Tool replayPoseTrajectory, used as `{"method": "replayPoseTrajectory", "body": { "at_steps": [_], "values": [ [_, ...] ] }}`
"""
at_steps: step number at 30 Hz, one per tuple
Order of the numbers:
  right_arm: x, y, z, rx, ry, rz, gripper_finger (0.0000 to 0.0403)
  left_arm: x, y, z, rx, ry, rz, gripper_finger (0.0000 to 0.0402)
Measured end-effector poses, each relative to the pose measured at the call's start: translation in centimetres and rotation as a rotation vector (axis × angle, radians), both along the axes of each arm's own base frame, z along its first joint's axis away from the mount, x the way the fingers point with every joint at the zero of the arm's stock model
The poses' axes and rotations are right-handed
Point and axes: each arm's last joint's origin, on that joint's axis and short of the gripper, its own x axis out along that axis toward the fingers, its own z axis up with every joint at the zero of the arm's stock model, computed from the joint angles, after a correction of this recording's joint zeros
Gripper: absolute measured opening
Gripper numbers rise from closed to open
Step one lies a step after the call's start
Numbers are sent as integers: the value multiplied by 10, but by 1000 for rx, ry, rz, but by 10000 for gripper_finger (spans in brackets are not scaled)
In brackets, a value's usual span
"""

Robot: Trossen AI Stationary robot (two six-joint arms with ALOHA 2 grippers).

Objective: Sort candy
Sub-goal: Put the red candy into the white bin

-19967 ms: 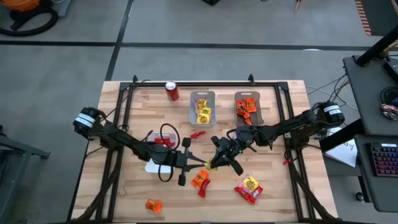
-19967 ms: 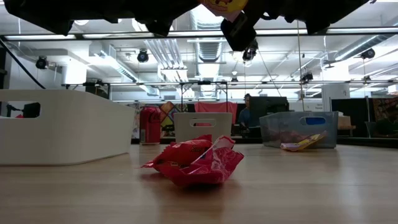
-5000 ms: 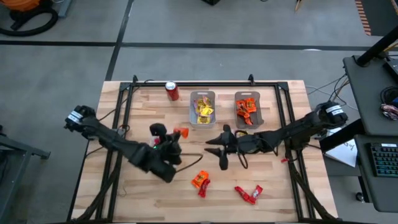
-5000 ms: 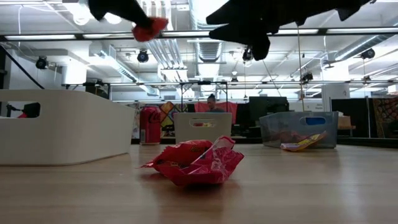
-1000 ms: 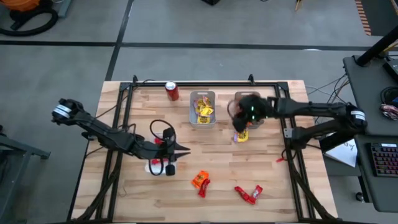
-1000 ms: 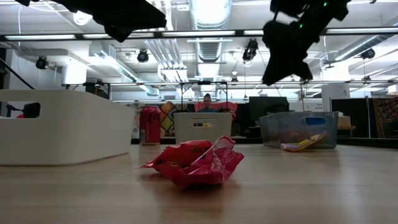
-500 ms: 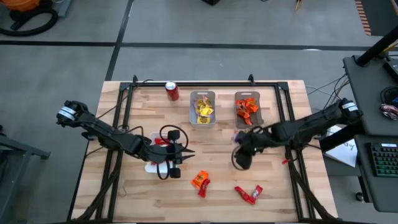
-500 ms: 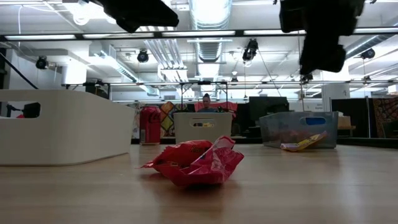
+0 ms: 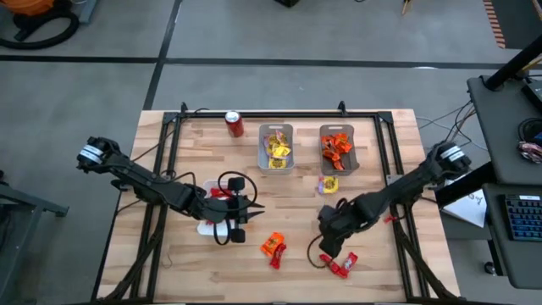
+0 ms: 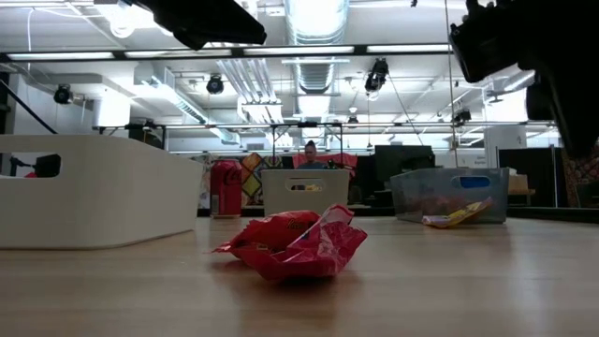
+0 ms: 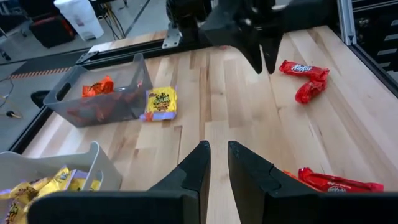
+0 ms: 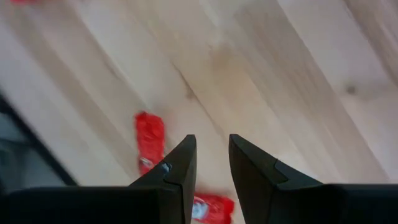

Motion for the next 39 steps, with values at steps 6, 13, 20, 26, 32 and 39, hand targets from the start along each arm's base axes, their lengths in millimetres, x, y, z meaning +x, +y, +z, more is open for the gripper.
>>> {"method": "replayPoseTrajectory", "body": {
  "at_steps": [6, 13, 20, 26, 32, 39],
  "values": [
    [14, 20, 0, -50, 117, 45, 91, 0, 0, 0, -8, -2, 3, 41],
    [25, 42, -8, -27, 141, 90, 148, 0, 0, 0, -10, -1, 3, 41],
    [30, 65, -24, 20, 124, 98, 197, 0, 0, 0, -10, 3, 3, 41],
    [34, 70, -50, -18, 186, 64, 200, -1, 0, -1, -20, 2, 8, 41],
    [36, 70, -60, -54, 196, 91, 156, -1, -1, -1, -50, 1, 17, 41],
    [38, 67, -48, -111, 100, 113, 43, -1, -1, -1, -53, 1, 18, 41]
  ]
}}
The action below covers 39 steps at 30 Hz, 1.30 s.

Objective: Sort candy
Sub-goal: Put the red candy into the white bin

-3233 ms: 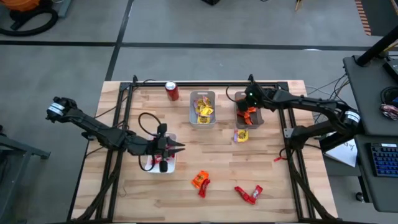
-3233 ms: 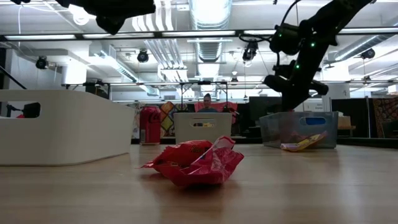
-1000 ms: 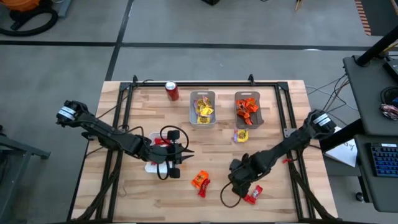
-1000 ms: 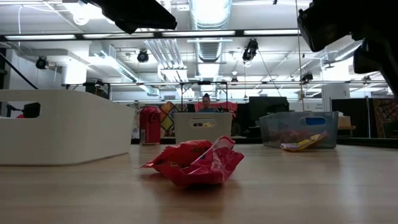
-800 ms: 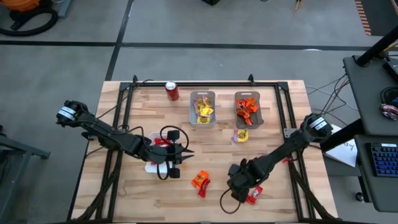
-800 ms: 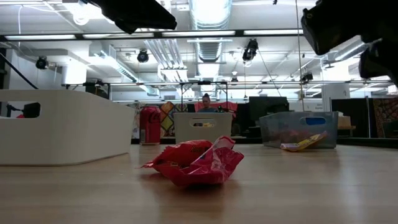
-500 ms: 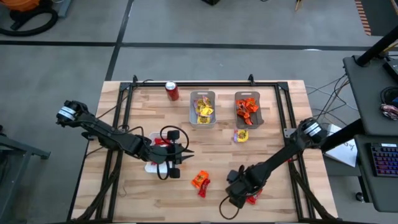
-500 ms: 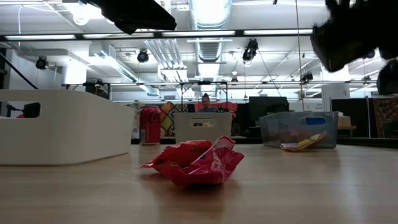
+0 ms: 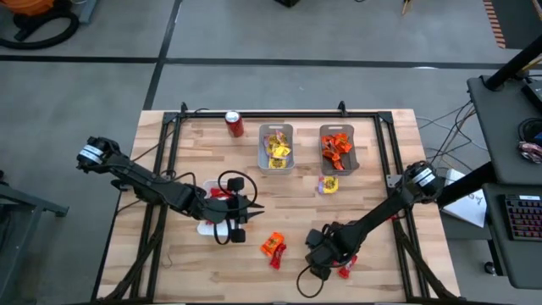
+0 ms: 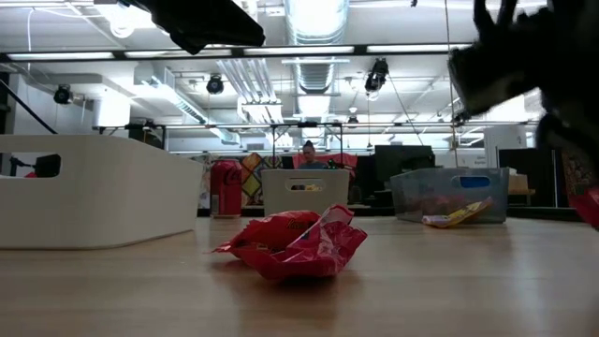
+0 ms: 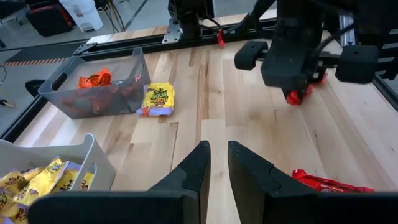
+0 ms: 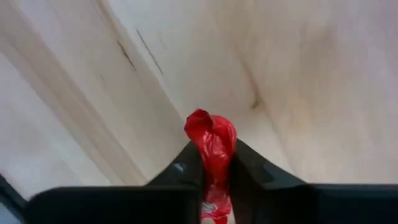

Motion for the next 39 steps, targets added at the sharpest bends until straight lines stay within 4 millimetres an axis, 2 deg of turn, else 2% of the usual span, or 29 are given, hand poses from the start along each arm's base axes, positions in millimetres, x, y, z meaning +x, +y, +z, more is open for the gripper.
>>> {"method": "replayPoseTrajectory", "body": {
  "at_steps": [2, 6, 14, 17, 21, 26, 32, 39],
  "values": [
    [3, -1, 9, -17, -51, 17, 25, 0, 0, 0, 0, -1, 0, 41],
    [4, -9, 34, -105, -200, 61, 32, 0, 0, 0, -2, -4, 0, 41],
    [-2, -48, 85, -428, -595, 98, 30, 0, 0, 2, -5, -10, -1, 41],
    [-3, -62, 93, -530, -776, 72, 30, -1, 0, 2, -5, -10, 0, 41],
    [7, -80, 89, -549, -1064, 89, 30, -7, 2, 5, 10, 17, 1, 41],
    [23, -110, 74, -460, -1351, 136, 30, -23, 8, 26, -35, 23, 37, 41],
    [52, -136, 59, -484, -1420, 137, 30, -48, 13, 48, -44, -47, 137, 41],
    [93, -142, 51, -580, -1397, 193, 29, -76, 21, 59, -49, -85, 275, 41]
  ]
}}
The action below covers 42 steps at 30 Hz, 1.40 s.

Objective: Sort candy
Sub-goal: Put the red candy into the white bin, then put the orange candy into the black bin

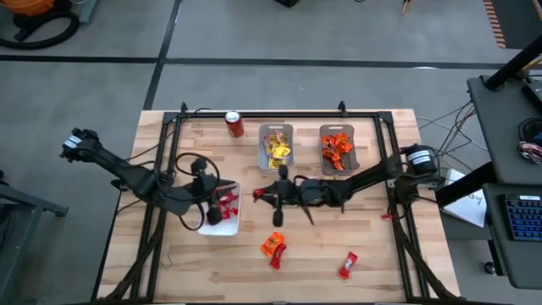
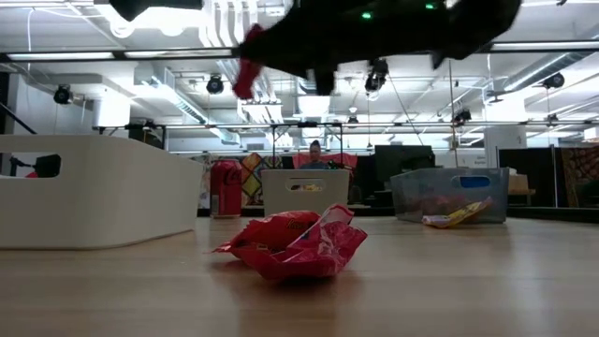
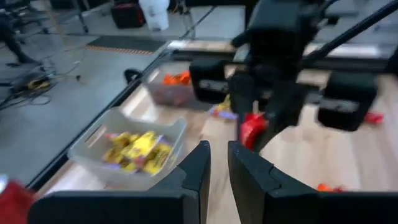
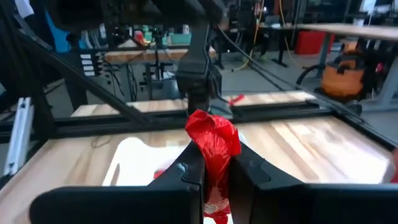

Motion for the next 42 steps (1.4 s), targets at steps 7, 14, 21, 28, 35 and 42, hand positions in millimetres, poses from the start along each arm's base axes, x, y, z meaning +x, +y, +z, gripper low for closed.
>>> {"method": "replayPoseTrajectory", "body": {
  "at_steps": [7, 14, 21, 28, 35, 42],
  "values": [
    [38, -4, -2, -56, -18, 0, 29, -22, 12, 3, -26, 26, 55, 41],
    [67, -8, -9, -78, -31, 14, 29, -28, 15, 1, -65, 31, 80, 41],
    [85, -17, -34, -54, 4, -15, 41, -25, 13, -3, -56, 52, 76, 41],
    [94, -23, -48, -12, 90, -28, 87, -24, 12, -5, -59, 59, 79, 41],
    [93, -23, -45, -26, 134, -29, 120, -24, 12, -5, -68, 55, 83, 41],
    [91, -22, -40, -47, 149, -17, 127, -21, 10, -8, -87, 56, 97, 41]
  ]
}}
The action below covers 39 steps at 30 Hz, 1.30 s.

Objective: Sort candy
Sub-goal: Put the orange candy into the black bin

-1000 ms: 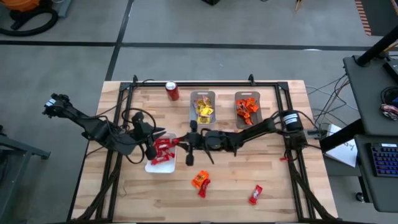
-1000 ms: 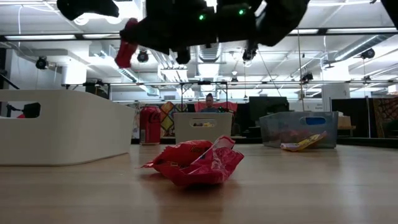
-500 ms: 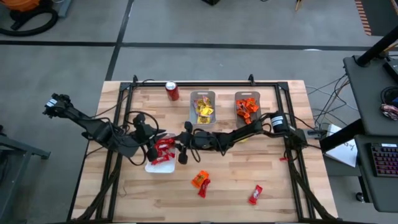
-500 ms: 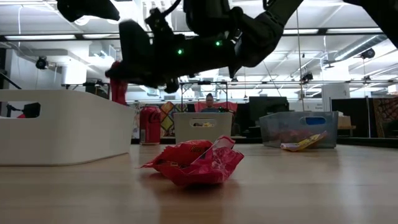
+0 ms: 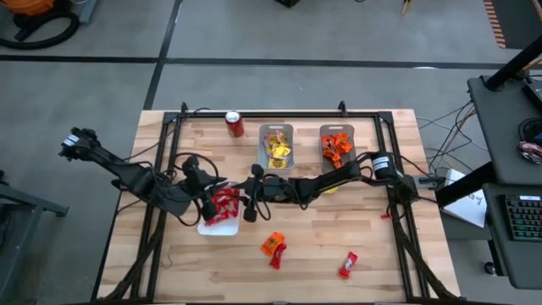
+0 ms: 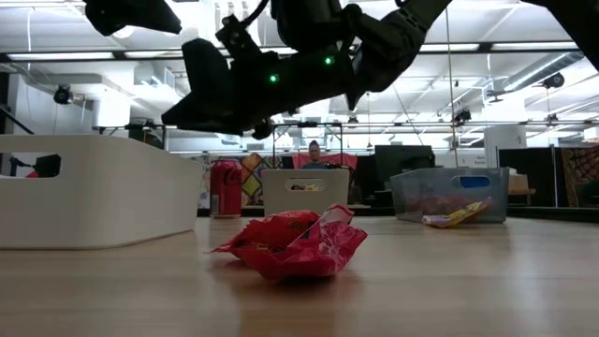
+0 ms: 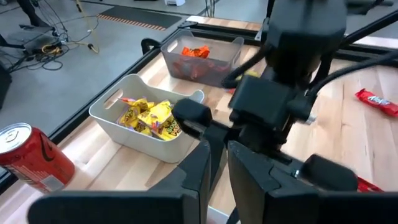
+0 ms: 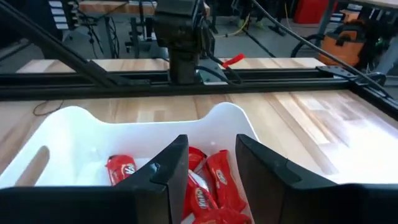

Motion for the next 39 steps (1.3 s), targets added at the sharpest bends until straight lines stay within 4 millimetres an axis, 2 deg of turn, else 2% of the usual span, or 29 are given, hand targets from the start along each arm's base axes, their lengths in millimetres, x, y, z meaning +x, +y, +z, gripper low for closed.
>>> {"method": "replayPoseTrajectory", "body": {
  "at_steps": [5, 8, 12, 18, 23, 31, 39],
  "values": [
    [-10, 9, 23, -59, 64, 35, 127, 8, -4, -8, 2, 30, 9, 41],
    [-22, 17, 41, -96, 158, 90, 127, 13, -7, -14, 9, 53, 12, 41],
    [-48, 31, 69, -111, 292, 184, 128, 19, -11, -19, 16, 69, 13, 41],
    [-92, 51, 91, -57, 520, 218, 128, 31, -18, -28, 10, 77, 1, 41],
    [-122, 67, 94, 13, 695, 203, 128, 42, -25, -38, 14, 97, -19, 41],
    [-149, 78, 91, 103, 894, 121, 128, 65, -39, -49, -18, 47, -68, 43],
    [-165, 90, 88, 139, 986, 88, 128, 95, -60, -74, -46, 29, -224, 94]
  ]
}}
